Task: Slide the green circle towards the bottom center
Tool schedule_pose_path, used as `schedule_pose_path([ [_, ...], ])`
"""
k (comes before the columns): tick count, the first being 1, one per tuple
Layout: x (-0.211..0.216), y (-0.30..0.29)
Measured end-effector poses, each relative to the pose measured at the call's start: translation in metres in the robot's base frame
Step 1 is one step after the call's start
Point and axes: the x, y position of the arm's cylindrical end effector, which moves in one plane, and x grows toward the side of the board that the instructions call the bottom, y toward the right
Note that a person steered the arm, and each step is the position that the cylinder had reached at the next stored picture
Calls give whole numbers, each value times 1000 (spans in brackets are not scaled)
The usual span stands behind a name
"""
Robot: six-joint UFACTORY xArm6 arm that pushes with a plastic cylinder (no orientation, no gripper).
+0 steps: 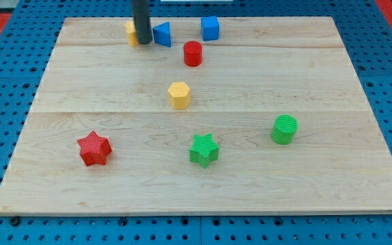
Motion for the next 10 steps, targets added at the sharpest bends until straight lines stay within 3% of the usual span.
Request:
schedule_pose_path([
  [3,-13,96],
  [6,-13,67],
  [9,23,62],
  [10,79,56],
])
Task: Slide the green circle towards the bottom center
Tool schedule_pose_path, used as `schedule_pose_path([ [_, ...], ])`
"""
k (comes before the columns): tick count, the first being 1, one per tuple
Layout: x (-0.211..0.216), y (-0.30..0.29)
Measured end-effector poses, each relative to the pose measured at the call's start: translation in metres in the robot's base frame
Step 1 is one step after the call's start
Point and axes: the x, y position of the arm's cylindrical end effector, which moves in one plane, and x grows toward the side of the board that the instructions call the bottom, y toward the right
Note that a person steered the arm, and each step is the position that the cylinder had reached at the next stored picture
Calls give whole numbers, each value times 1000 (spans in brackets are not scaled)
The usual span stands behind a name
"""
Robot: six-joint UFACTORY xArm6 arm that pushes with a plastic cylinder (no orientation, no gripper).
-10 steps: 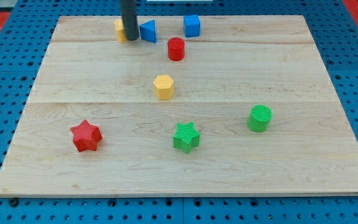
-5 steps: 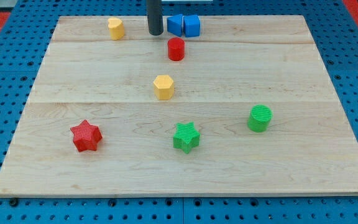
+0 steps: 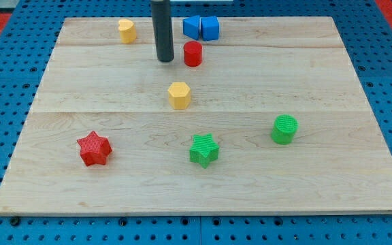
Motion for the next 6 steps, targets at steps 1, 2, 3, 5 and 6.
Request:
schedule_pose_path([
  [1,20,-7],
  [2,34,59],
  [3,47,129],
  [5,125,263],
  [6,141,188],
])
